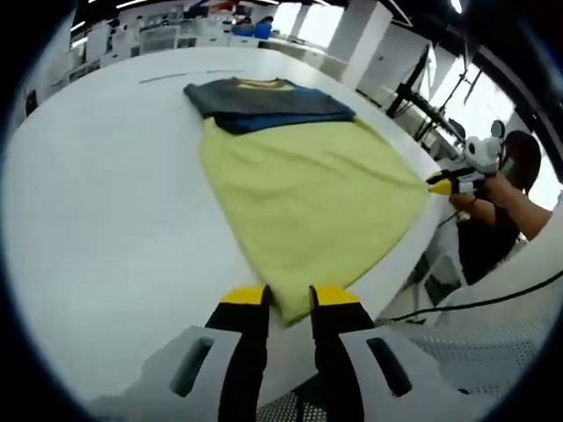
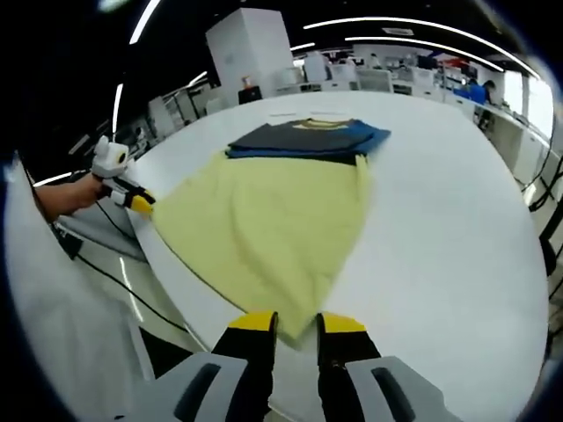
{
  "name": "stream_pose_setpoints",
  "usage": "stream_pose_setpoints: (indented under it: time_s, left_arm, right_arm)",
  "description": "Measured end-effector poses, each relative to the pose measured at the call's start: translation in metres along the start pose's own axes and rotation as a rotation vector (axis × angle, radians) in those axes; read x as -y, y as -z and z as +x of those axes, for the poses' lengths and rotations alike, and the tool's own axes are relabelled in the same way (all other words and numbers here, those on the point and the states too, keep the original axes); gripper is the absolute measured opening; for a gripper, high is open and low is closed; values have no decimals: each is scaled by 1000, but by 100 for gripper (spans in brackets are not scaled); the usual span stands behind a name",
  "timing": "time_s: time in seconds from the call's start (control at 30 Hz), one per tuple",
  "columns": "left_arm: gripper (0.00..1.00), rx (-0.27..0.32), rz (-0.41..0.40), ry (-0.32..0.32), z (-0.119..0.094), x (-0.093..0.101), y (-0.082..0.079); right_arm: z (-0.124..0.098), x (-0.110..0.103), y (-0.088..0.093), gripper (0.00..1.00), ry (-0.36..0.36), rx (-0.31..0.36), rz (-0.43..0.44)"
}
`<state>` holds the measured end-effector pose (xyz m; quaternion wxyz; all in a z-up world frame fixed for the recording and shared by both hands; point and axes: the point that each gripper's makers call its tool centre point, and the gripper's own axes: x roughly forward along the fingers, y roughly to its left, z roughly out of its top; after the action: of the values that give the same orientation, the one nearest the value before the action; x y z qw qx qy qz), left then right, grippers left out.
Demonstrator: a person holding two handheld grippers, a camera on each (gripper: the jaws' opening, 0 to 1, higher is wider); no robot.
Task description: Fold the garment on the visible template until the final outline fits inside the template.
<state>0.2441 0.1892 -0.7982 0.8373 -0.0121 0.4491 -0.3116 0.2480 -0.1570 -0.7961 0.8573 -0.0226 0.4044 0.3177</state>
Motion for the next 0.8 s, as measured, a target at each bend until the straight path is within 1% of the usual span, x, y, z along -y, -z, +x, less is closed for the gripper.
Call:
stream_pose_setpoints:
  time_s: [0.23, 0.33, 0.37, 0.6, 0.7, 0.8]
  left_arm:
    - [7, -7, 6, 3, 2, 2, 2]
    - [5, -10, 14, 8, 3, 5, 2]
    - [4, -11, 16, 8, 3, 6, 2]
    - [1, -13, 33, 23, 0, 14, 0]
    - [0, -10, 48, 31, -3, 17, -1]
    - [0, -2, 46, 39, -7, 19, -3]
  right_arm:
    - [3, 1, 1, 8, 9, -18, -14]
    - [2, 2, 3, 2, 7, -27, -23]
    - [2, -1, 5, 0, -5, -33, -16]
    - [-1, -3, 4, 0, -8, -28, -18]
    - [-5, -3, 1, 0, -9, -22, -18]
    - [-9, -5, -2, 0, -9, -16, -27]
